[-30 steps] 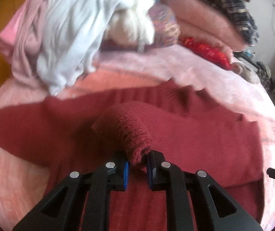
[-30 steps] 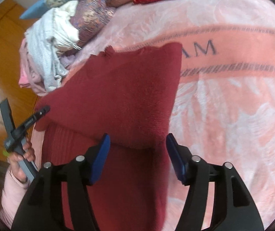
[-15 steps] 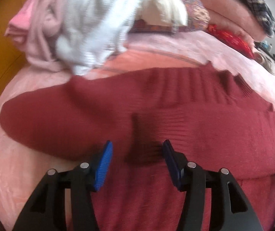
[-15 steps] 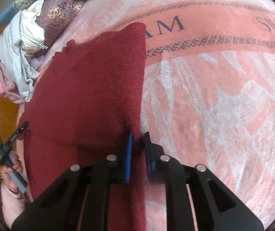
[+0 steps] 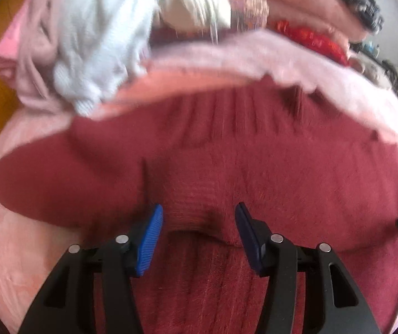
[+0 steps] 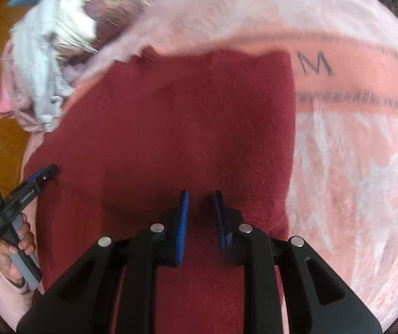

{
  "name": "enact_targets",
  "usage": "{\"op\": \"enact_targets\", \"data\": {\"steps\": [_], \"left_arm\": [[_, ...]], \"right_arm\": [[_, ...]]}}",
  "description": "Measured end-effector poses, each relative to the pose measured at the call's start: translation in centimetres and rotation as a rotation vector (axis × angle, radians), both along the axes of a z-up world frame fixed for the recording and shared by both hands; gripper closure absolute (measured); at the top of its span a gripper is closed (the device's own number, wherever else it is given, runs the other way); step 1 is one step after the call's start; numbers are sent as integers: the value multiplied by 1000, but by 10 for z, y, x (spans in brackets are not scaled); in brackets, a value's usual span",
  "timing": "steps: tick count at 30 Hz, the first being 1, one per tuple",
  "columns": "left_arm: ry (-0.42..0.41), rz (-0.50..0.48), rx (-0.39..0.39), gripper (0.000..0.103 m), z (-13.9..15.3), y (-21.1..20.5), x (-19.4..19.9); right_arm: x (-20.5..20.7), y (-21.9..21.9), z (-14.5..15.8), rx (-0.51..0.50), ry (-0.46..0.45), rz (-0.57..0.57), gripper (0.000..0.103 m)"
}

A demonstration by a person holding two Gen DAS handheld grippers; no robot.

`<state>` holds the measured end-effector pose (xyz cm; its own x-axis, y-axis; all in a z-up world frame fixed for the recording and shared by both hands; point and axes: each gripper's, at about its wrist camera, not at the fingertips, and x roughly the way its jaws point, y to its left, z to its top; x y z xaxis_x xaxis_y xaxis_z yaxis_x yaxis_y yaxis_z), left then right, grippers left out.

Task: Fold small clothes
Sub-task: 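Lay the folded sleeve flat on the body and open both tools, then move the left tool to the other sleeve cuff and grasp it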

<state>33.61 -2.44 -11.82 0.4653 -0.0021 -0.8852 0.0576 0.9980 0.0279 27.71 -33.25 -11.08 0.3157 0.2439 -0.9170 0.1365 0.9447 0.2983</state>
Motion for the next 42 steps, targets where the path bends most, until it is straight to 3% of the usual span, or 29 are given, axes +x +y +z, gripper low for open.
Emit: {"op": "enact_targets", "data": {"steps": [2,5,7,9,11,14,17,22,24,28,36,39,42], "left_arm": [[-6,-5,12,45,-12,1,1],[-15,-23,2,45,-9,4,-2],[-4,-7,-43,43,-2,12,-3],[0,1,-49,29,5,26,-7],[-26,14,-10,10,11,42,-11],[-22,86,7,4,17,90,-13],[28,190,12,4,14,149,-11],[43,423,69,4,7,276,-13],[50,510,53,4,3,326,-13],[56,590,-17,4,-6,389,-7],[37,593,-146,10,-23,423,14],[44,594,-171,23,-29,426,21],[21,584,-170,47,-25,420,25]], "right_arm": [[2,-5,-14,7,30,-16,92],[1,-4,-11,15,39,-27,89],[-1,3,-5,-12,28,-17,72],[-2,20,4,-42,14,7,60],[-1,39,10,-54,12,27,55],[5,69,14,-28,13,50,39],[13,97,12,-15,20,80,35],[27,131,2,-3,32,95,34],[31,142,-2,-25,35,106,33],[35,162,-5,-83,25,133,30],[42,195,-10,-154,5,180,28],[42,199,-14,-173,-1,187,26],[41,200,-15,-180,-9,191,26]]}}
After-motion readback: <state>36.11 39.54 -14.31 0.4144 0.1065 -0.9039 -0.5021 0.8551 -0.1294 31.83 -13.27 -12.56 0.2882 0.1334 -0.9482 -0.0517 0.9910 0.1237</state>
